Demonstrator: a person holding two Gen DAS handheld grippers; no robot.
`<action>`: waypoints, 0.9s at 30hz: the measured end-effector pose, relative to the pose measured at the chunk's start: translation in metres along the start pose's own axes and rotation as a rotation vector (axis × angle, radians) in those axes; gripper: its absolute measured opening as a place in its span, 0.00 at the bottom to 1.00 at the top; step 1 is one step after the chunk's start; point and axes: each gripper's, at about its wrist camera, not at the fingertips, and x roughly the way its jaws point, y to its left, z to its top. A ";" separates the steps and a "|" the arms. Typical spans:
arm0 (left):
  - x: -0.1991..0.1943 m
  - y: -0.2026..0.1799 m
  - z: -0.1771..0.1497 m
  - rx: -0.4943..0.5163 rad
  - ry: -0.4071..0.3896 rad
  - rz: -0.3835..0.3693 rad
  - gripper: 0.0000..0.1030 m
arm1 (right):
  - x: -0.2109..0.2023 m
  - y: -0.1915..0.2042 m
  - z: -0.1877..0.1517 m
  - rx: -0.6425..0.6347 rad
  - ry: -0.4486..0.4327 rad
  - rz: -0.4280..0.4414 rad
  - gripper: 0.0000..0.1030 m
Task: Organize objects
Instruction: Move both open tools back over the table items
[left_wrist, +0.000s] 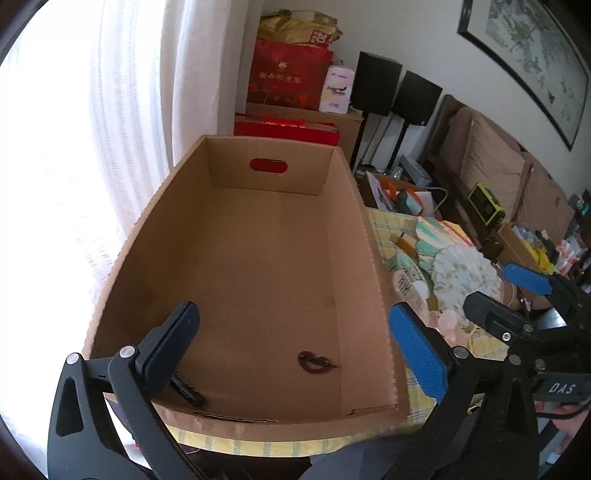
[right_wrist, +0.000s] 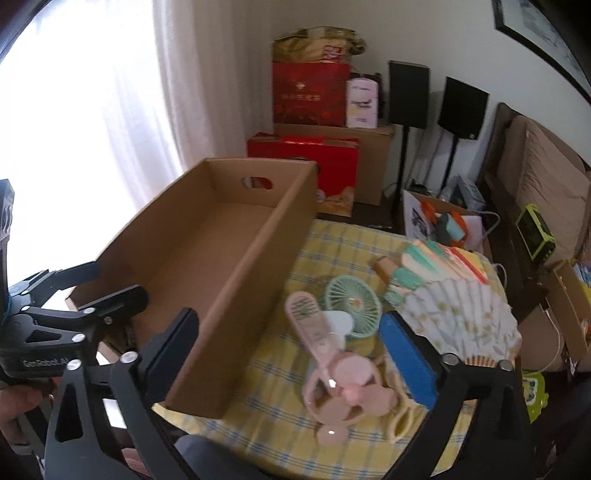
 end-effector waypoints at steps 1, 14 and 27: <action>0.000 -0.003 0.000 0.004 0.001 -0.004 1.00 | -0.002 -0.004 -0.001 0.005 -0.002 -0.004 0.99; -0.003 -0.042 0.000 0.046 0.004 -0.058 1.00 | -0.025 -0.040 -0.007 0.049 -0.020 -0.066 1.00; -0.003 -0.096 -0.002 0.114 0.013 -0.125 1.00 | -0.054 -0.098 -0.031 0.111 -0.007 -0.132 1.00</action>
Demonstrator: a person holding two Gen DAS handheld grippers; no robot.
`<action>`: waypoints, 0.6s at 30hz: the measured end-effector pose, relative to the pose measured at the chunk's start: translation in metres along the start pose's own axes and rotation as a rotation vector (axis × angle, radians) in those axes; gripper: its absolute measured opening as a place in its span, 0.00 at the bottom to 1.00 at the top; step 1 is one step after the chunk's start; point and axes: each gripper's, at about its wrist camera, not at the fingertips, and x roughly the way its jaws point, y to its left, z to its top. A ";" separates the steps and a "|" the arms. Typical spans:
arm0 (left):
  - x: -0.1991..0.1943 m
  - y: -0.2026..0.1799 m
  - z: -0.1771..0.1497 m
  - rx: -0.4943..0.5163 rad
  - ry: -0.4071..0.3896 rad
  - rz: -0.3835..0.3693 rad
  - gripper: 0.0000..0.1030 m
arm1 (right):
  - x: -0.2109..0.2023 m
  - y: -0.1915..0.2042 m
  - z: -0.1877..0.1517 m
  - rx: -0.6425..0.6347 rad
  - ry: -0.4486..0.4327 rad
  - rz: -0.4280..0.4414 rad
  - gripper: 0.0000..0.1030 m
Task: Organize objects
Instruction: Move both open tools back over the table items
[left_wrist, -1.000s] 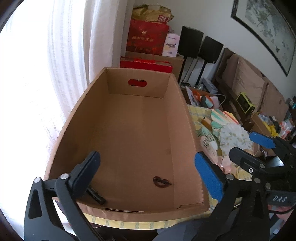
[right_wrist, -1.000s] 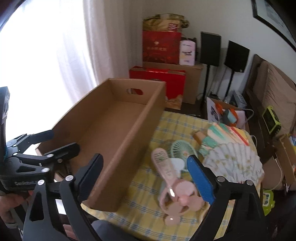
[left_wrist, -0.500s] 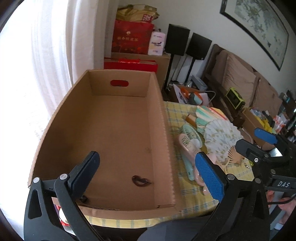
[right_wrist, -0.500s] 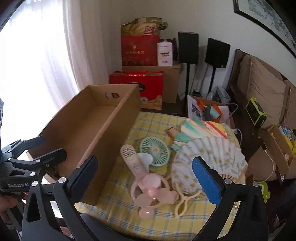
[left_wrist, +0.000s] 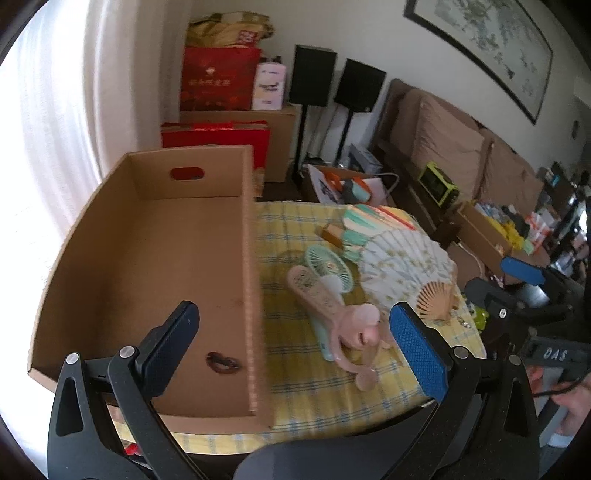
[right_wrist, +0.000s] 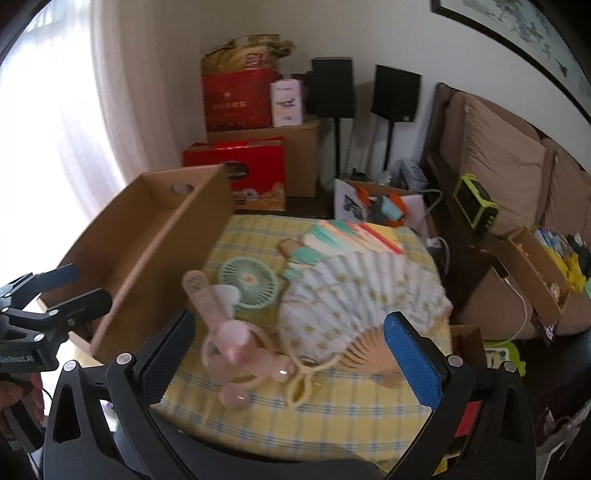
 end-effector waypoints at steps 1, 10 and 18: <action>0.002 -0.004 -0.001 0.007 0.004 -0.005 1.00 | -0.001 -0.007 -0.001 0.009 0.002 -0.007 1.00; 0.022 -0.044 -0.013 0.070 0.051 -0.047 1.00 | -0.012 -0.059 -0.014 0.087 0.014 -0.062 1.00; 0.040 -0.078 -0.032 0.126 0.096 -0.092 0.90 | -0.015 -0.091 -0.029 0.125 0.028 -0.097 0.99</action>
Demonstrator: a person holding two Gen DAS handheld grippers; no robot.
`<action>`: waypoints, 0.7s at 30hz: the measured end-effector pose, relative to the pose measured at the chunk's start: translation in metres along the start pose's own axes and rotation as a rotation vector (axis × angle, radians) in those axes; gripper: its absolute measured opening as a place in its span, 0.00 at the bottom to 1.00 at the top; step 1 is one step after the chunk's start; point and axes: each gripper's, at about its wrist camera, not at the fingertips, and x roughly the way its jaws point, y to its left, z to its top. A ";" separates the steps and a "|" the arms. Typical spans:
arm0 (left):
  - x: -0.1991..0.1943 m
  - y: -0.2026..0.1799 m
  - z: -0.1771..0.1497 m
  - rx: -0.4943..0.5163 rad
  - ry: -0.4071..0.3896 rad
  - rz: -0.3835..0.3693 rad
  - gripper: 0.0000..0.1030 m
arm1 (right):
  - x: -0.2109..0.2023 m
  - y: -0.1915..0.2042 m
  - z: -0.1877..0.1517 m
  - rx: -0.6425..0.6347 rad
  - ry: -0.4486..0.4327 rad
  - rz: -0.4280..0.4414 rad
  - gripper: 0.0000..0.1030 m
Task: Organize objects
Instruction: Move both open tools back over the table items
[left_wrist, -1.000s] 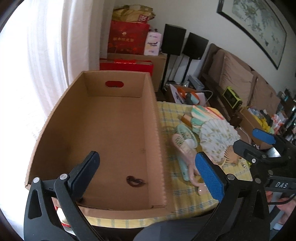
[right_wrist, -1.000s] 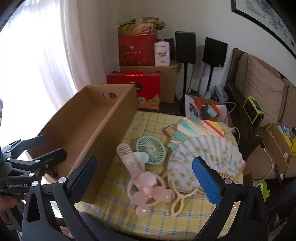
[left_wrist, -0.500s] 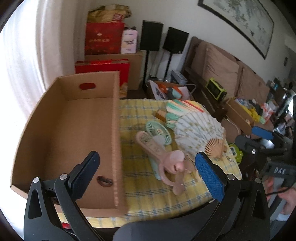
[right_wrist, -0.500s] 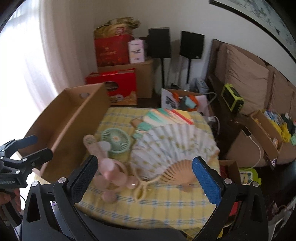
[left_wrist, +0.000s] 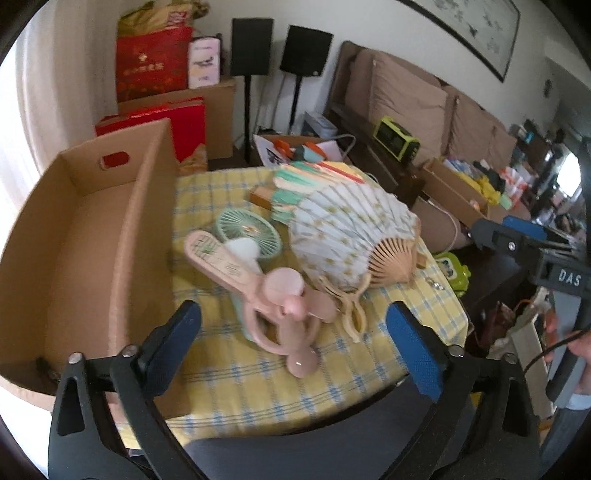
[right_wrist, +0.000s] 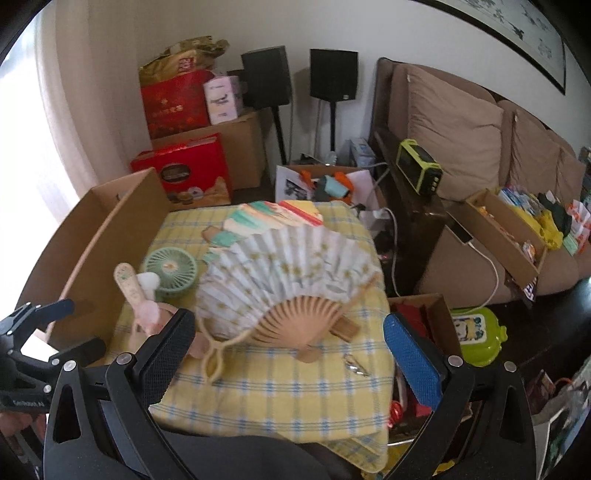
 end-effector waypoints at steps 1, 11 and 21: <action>0.004 -0.005 -0.002 0.009 0.011 -0.006 0.86 | 0.002 -0.005 -0.002 0.006 0.006 -0.009 0.98; 0.041 -0.048 -0.020 0.078 0.088 -0.066 0.53 | 0.022 -0.051 -0.024 0.073 0.081 -0.032 0.70; 0.066 -0.073 -0.028 0.119 0.143 -0.074 0.46 | 0.041 -0.068 -0.044 0.097 0.130 -0.022 0.53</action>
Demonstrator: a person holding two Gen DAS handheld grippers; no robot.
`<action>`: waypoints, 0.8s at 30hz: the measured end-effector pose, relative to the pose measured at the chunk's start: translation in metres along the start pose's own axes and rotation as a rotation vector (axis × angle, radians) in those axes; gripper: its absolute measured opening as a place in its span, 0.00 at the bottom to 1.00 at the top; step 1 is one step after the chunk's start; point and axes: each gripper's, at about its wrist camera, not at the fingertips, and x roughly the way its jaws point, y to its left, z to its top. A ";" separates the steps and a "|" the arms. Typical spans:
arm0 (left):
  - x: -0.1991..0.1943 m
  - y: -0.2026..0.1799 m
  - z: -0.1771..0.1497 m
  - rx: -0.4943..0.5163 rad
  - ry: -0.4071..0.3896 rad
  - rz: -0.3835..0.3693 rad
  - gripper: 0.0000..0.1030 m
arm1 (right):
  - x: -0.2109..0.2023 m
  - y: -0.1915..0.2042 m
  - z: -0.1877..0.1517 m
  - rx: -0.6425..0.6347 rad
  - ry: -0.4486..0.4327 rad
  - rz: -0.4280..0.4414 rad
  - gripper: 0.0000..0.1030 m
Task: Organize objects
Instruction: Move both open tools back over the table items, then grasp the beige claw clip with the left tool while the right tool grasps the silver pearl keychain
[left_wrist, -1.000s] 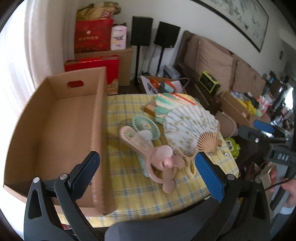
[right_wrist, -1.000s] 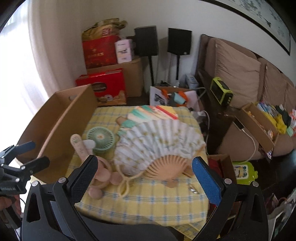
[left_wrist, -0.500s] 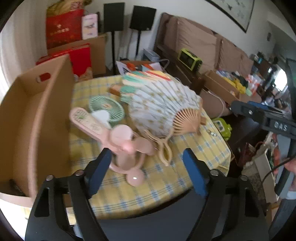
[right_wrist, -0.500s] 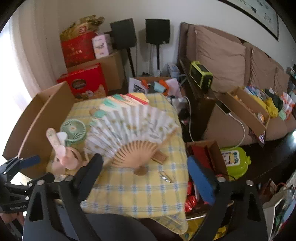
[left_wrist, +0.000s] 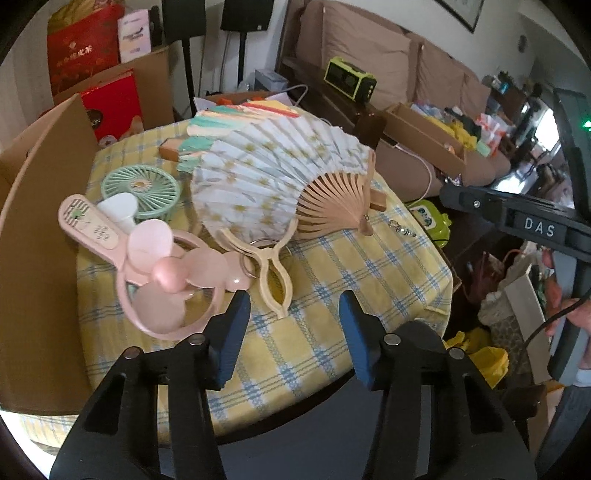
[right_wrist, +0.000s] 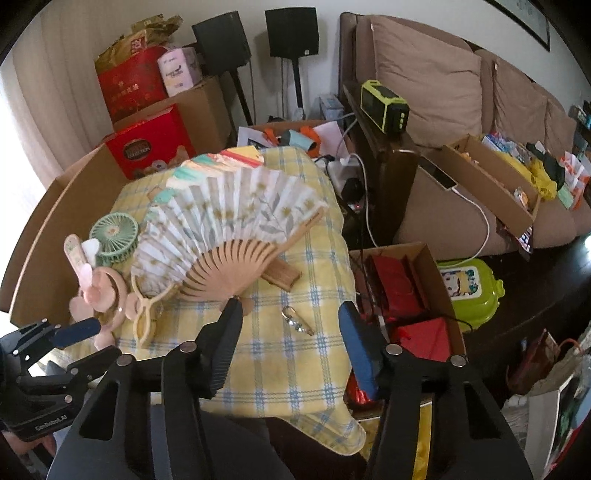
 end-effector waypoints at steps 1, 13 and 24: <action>0.003 -0.001 0.001 0.002 0.004 0.002 0.45 | 0.003 -0.001 -0.001 0.000 0.005 0.000 0.51; 0.039 -0.004 0.010 0.002 0.052 0.050 0.41 | 0.032 -0.017 -0.007 -0.003 0.050 -0.005 0.39; 0.050 0.000 0.014 -0.015 0.053 0.056 0.34 | 0.060 -0.012 -0.013 -0.065 0.083 -0.006 0.35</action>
